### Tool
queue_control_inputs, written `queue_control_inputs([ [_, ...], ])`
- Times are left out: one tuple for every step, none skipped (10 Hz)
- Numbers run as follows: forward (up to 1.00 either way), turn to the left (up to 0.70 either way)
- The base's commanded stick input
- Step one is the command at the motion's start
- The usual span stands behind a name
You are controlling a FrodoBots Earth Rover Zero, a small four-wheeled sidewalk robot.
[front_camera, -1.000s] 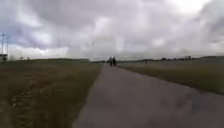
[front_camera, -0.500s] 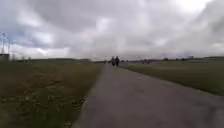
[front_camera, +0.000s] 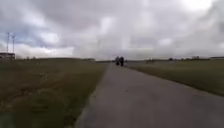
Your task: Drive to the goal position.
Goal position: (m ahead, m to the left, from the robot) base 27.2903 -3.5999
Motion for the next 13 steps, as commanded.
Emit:
queue_control_inputs([
  [1.0,0.02],
  [1.0,0.02],
  [1.0,0.02],
  [1.0,0.02],
  [1.0,0.02],
  [1.0,0.02],
  [1.0,0.02],
  [1.0,0.02],
  [1.0,0.02],
  [1.0,0.01],
  [1.0,0.0],
  [1.0,0.0],
  [1.0,0.0],
])
